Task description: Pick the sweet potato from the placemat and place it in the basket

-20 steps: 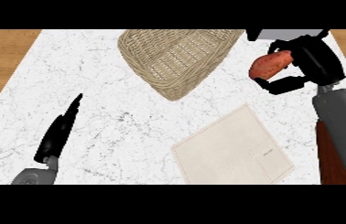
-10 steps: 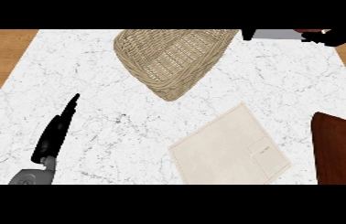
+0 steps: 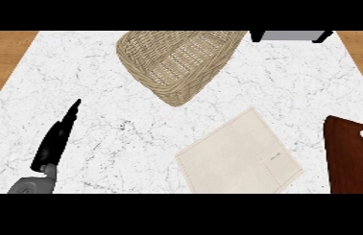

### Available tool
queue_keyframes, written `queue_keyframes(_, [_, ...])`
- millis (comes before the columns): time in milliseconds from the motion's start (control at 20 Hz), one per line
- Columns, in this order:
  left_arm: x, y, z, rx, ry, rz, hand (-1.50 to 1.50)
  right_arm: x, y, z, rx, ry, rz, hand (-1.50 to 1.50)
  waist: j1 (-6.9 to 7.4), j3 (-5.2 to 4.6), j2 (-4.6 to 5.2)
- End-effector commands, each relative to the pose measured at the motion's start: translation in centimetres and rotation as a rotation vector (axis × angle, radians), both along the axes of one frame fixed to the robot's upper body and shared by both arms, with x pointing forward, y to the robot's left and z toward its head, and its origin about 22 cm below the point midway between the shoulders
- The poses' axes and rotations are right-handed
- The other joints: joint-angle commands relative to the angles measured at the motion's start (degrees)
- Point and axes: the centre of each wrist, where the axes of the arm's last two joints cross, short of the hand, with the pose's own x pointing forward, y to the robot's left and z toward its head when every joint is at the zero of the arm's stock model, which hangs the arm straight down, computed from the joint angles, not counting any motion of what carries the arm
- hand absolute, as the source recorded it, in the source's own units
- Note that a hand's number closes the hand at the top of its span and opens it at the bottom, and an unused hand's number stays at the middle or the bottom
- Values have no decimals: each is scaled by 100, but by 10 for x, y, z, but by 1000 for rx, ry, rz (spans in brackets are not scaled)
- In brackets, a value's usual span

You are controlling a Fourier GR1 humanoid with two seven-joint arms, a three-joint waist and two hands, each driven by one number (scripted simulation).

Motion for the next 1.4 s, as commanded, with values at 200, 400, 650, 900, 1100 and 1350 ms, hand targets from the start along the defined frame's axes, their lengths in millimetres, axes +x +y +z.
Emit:
queue_keyframes(200, [4, 7, 10, -5, -1, 14, 0, 9, 66, 11, 1, 97, 77, 150, -60, -1, -25])
queue_keyframes(400, [-12, -5, -8, 4, -8, 9, 0, 14, 89, -2, -9, 115, 106, 150, -34, 0, -20])
queue_keyframes(650, [-16, 13, -5, 3, 5, 17, 0, 15, 135, -8, -66, 141, 105, 150, -28, -1, -18])
queue_keyframes(900, [-25, -7, -7, 1, 3, -4, 0, 18, 165, -25, -98, 145, 70, 150, 6, 1, -13])
queue_keyframes(1100, [6, 9, 4, -6, 9, 7, 0, 24, 176, -57, -134, 107, 3, 150, -9, 0, 15])
queue_keyframes(1350, [-11, -20, 5, -4, -7, 4, 0, 27, 197, -72, -122, 180, 11, -150, 18, 3, 0])
